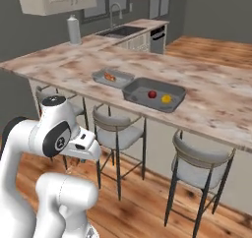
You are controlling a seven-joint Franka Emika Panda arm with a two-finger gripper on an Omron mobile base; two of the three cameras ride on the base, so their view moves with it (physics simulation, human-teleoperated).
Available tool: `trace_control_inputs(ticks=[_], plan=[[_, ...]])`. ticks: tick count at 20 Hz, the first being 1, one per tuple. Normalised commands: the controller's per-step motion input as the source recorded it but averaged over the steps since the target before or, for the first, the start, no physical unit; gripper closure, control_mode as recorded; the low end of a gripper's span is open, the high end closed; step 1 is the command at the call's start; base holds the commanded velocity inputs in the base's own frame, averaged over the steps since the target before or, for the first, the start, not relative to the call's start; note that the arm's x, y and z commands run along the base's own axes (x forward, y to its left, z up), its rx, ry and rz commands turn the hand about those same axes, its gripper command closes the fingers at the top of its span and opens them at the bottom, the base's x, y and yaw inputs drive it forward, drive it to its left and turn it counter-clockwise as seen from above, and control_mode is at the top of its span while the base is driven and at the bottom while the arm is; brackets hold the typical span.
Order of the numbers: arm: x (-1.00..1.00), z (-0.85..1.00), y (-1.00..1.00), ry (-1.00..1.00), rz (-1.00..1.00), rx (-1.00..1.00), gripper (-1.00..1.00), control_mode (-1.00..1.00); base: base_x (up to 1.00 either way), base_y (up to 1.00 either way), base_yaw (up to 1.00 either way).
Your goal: Place the cold items (mango and tomato) from the fridge in one tupperware on the dining counter. Place the warm items (kebab skewer and hot dog) in the stove area in another tupperware.
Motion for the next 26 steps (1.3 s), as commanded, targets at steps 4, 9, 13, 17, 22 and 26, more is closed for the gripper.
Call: trace_control_inputs(ticks=[4, 9, 13, 17, 22, 26], plan=[[0.00, 0.00, 0.00, 0.00, 0.00, 0.00, 1.00, 1.00, 0.54, 1.00, -0.39], [0.00, 0.00, 0.00, 0.00, 0.00, 0.00, 1.00, 1.00, 0.61, 1.00, -0.54], [0.00, 0.00, 0.00, 0.00, 0.00, 0.00, 1.00, 1.00, 0.70, 1.00, -0.55], [0.00, 0.00, 0.00, 0.00, 0.00, 0.00, 1.00, 1.00, 0.46, 1.00, -0.36], [0.00, 0.00, 0.00, 0.00, 0.00, 0.00, 1.00, 1.00, 0.67, 0.56, -0.13], [0.00, 0.00, 0.00, 0.00, 0.00, 0.00, 1.00, 1.00, 0.81, 0.00, 0.00]])
